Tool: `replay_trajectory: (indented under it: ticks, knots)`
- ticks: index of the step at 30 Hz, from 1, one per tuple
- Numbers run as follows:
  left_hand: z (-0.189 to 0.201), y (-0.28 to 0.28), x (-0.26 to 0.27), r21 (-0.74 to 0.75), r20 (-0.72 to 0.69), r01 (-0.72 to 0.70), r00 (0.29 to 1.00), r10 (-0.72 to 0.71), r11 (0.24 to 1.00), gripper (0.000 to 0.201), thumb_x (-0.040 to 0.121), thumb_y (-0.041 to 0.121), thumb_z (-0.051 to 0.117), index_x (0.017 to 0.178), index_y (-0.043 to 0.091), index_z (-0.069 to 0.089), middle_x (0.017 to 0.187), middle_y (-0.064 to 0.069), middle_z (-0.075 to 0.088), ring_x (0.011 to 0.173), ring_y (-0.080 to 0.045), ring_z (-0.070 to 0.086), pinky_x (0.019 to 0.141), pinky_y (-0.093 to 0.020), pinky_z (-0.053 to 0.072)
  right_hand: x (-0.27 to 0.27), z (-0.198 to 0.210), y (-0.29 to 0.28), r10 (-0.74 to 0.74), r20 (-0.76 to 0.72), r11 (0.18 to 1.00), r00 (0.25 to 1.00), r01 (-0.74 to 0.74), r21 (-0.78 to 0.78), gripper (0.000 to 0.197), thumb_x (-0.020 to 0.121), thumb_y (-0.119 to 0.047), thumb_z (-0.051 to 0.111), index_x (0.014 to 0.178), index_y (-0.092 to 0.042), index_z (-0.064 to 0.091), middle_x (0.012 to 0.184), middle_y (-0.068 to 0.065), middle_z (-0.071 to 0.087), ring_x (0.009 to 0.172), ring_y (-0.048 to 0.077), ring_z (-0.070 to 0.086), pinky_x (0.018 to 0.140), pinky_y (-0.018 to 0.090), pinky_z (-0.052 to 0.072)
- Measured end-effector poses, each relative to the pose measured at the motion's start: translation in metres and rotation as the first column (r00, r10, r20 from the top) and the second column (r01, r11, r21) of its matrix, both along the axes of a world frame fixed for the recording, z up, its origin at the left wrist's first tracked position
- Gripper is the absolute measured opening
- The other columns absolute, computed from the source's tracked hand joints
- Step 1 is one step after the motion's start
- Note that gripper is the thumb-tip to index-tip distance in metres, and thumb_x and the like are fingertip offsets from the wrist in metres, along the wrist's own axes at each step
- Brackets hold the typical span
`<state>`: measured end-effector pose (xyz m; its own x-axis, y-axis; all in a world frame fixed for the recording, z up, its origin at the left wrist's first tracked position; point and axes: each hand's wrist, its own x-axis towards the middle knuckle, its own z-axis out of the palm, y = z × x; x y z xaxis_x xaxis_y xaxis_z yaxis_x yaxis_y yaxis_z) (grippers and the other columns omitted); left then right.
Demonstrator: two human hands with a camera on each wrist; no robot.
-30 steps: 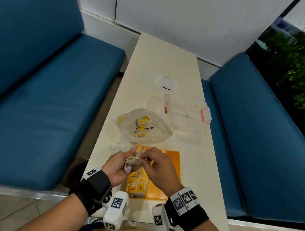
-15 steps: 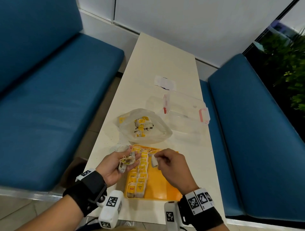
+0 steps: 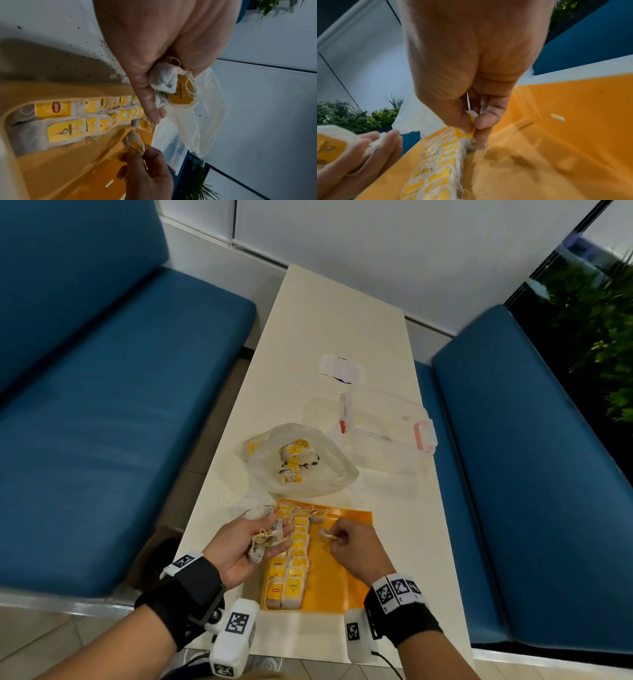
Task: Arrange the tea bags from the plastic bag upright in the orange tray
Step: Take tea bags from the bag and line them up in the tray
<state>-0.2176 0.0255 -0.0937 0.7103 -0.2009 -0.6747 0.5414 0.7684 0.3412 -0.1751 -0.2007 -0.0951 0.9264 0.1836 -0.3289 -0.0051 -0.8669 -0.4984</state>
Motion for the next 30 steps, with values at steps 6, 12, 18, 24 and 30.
replay_trajectory:
  ticks: [6, 12, 18, 24, 30]
  knots:
    - [0.000, 0.000, -0.001, 0.023, 0.006, 0.019, 1.000, -0.019, 1.000, 0.029, 0.098, 0.001, 0.055, 0.127, 0.004, 0.058, 0.122, -0.028, 0.067, 0.106, -0.035, 0.071, 0.072, -0.046, 0.064, 0.018, -0.014, 0.009, -0.041, -0.049, 0.999, 0.998, 0.040, -0.019, 0.017, 0.083, -0.015, 0.069, 0.099, -0.016, 0.074, 0.088, -0.006, 0.068, 0.078, 0.006, 0.058, 0.070, 0.016, 0.044]
    - [-0.001, 0.001, -0.001, 0.050, 0.019, 0.032, 0.999, -0.033, 0.998, 0.029, 0.098, 0.001, 0.055, 0.127, 0.005, 0.058, 0.115, -0.025, 0.072, 0.106, -0.035, 0.072, 0.074, -0.047, 0.064, 0.022, -0.019, 0.015, -0.184, -0.032, 0.977, 0.982, 0.186, 0.100, 0.019, 0.088, -0.005, 0.064, 0.100, -0.014, 0.076, 0.102, -0.002, 0.073, 0.094, 0.012, 0.064, 0.089, 0.025, 0.051]
    - [-0.006, 0.001, -0.001, 0.066, 0.030, 0.045, 0.998, -0.048, 0.997, 0.029, 0.098, 0.002, 0.055, 0.126, 0.006, 0.059, 0.111, -0.023, 0.073, 0.107, -0.035, 0.071, 0.084, -0.052, 0.059, 0.022, -0.027, 0.019, -0.361, -0.060, 0.907, 0.931, 0.365, 0.208, 0.014, 0.081, -0.009, 0.074, 0.089, -0.020, 0.074, 0.090, -0.004, 0.071, 0.089, 0.012, 0.065, 0.079, 0.021, 0.049]
    - [-0.008, 0.002, 0.000, 0.078, 0.034, 0.052, 0.998, -0.055, 0.996, 0.027, 0.098, 0.001, 0.055, 0.124, 0.007, 0.060, 0.111, -0.023, 0.072, 0.107, -0.036, 0.071, 0.083, -0.053, 0.059, 0.019, -0.039, 0.025, -0.546, -0.068, 0.805, 0.835, 0.545, 0.234, 0.014, 0.080, -0.007, 0.073, 0.090, -0.015, 0.071, 0.084, 0.000, 0.070, 0.085, 0.020, 0.068, 0.071, 0.027, 0.054]
    - [-0.011, 0.002, 0.000, 0.082, 0.041, 0.050, 0.998, -0.053, 0.995, 0.029, 0.097, 0.001, 0.056, 0.126, 0.006, 0.059, 0.115, -0.025, 0.071, 0.107, -0.036, 0.071, 0.083, -0.053, 0.059, 0.019, -0.042, 0.027, -0.597, -0.085, 0.772, 0.798, 0.600, 0.207, 0.010, 0.079, -0.016, 0.078, 0.082, -0.017, 0.068, 0.083, -0.001, 0.069, 0.083, 0.018, 0.065, 0.072, 0.027, 0.050]
